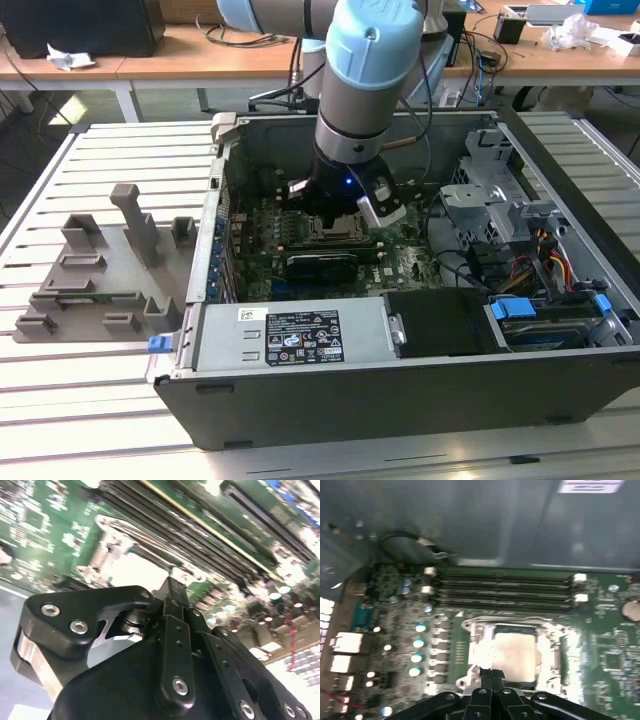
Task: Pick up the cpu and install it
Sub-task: 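Install the second cpu locking lever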
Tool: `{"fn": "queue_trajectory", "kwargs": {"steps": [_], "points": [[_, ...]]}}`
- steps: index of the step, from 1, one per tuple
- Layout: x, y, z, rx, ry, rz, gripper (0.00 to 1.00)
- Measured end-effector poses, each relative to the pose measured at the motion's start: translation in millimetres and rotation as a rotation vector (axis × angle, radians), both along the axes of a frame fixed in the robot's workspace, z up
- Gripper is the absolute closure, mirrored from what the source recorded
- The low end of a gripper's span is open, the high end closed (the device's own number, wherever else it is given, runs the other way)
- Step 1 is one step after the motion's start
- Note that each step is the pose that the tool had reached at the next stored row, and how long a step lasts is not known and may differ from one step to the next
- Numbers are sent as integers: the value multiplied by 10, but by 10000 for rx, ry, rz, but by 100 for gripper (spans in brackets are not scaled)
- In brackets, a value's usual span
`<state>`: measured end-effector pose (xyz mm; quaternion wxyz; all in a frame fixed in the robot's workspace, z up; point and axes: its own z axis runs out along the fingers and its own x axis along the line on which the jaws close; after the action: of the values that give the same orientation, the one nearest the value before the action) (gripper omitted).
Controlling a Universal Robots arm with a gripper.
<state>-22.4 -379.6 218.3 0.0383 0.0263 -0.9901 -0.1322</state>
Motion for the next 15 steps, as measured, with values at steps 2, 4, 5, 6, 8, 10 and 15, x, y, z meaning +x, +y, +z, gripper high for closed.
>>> {"fn": "queue_trajectory", "kwargs": {"steps": [2, 4, 5, 6, 8, 10, 15], "points": [[103, 24, -9, 2, 80, 1, 89], [220, 61, -22, 0, 172, 1, 89], [261, 100, -27, -30, 194, 1, 89], [281, 139, -29, -101, 198, 1, 89], [303, 202, -31, -383, 197, -3, 89], [311, 251, -31, -818, 197, -6, 89], [313, 354, 18, -2025, 194, -19, 89]]}}
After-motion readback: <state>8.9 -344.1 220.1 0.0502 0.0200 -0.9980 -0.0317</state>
